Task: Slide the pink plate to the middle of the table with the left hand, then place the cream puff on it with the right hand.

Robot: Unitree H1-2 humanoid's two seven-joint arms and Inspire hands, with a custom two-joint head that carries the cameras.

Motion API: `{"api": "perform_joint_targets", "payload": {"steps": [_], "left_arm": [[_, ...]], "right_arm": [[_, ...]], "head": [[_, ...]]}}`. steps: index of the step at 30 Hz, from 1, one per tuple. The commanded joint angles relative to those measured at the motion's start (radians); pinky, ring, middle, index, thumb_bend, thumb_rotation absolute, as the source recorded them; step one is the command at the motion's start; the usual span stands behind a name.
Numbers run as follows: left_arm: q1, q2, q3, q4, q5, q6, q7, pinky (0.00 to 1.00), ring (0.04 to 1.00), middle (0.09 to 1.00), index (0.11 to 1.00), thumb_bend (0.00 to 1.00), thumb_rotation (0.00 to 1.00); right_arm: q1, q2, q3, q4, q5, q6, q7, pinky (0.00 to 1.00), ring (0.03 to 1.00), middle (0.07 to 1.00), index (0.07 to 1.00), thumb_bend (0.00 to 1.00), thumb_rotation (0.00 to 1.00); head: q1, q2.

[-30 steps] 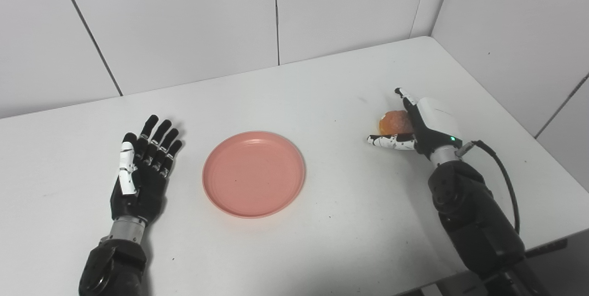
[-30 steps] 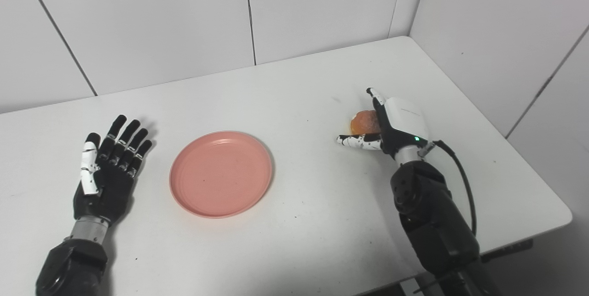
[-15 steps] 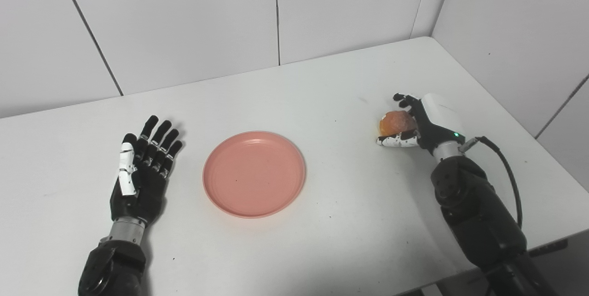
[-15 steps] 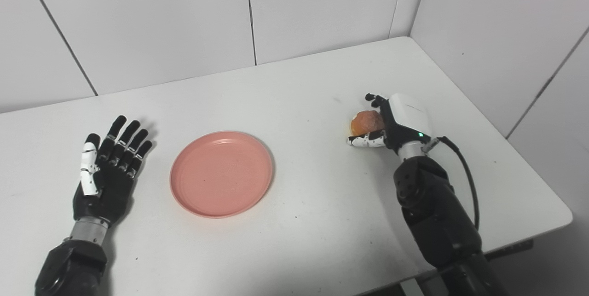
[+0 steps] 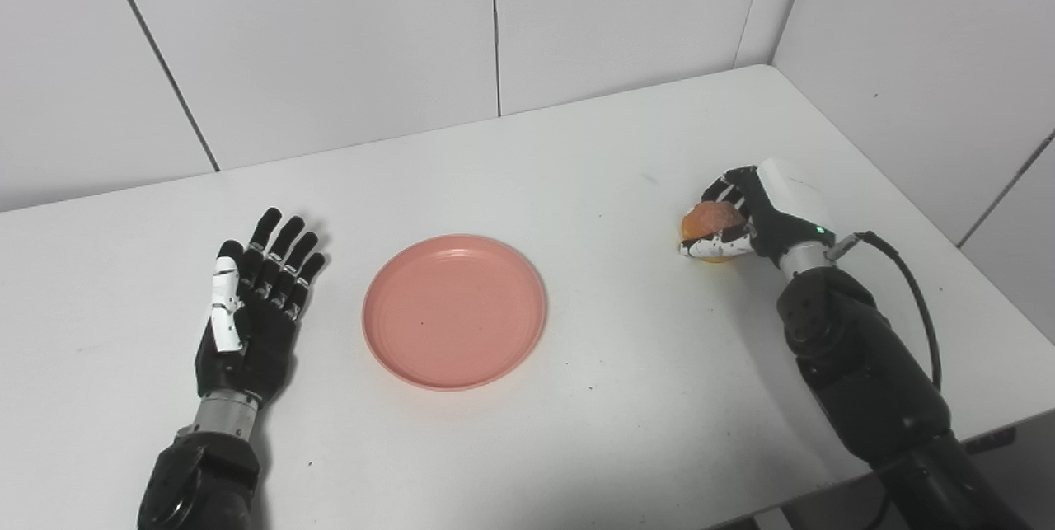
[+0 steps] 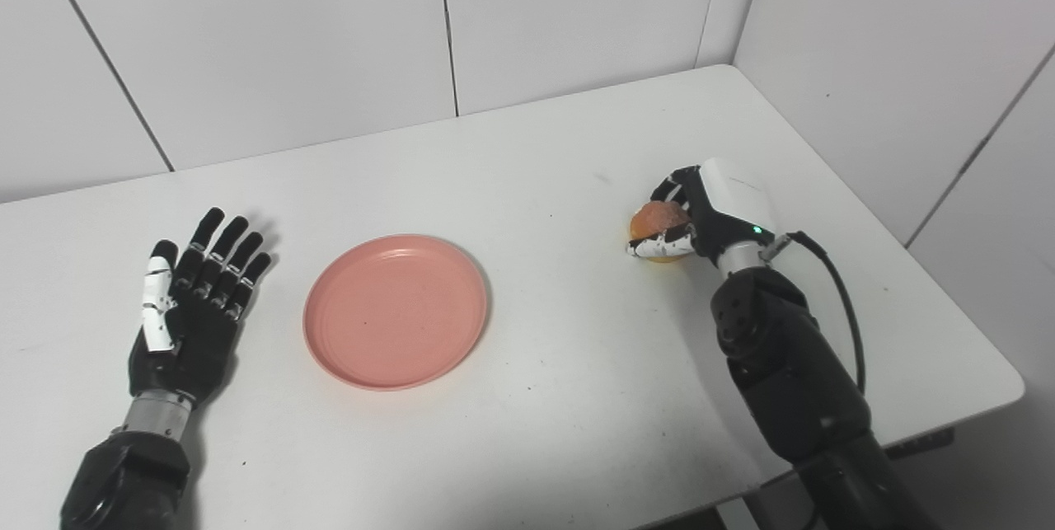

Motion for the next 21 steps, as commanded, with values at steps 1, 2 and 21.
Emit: {"api": "perform_joint_targets", "payload": {"steps": [1,2,21], "left_arm": [[0.076,0.003,-0.003,0.035,0.007,0.030,0.000,0.96,0.946,0.942,0.929,0.45,1.00],[0.076,0.002,-0.004,0.035,0.007,0.030,0.000,0.96,0.948,0.943,0.931,0.45,1.00],[0.130,-0.082,-0.070,-0.080,0.104,0.043,0.108,0.93,0.925,0.927,0.905,0.42,1.00]], "right_arm": [[0.001,-0.022,-0.005,-0.029,0.011,0.001,0.006,0.34,0.419,0.483,0.488,0.51,0.13],[0.001,-0.022,-0.005,-0.037,0.012,0.005,0.008,0.35,0.425,0.487,0.488,0.51,0.13],[0.014,-0.039,0.007,-0.215,0.007,-0.029,0.034,0.32,0.409,0.473,0.487,0.51,0.13]], "head": [[0.007,0.001],[0.010,0.001],[0.307,0.025]]}}
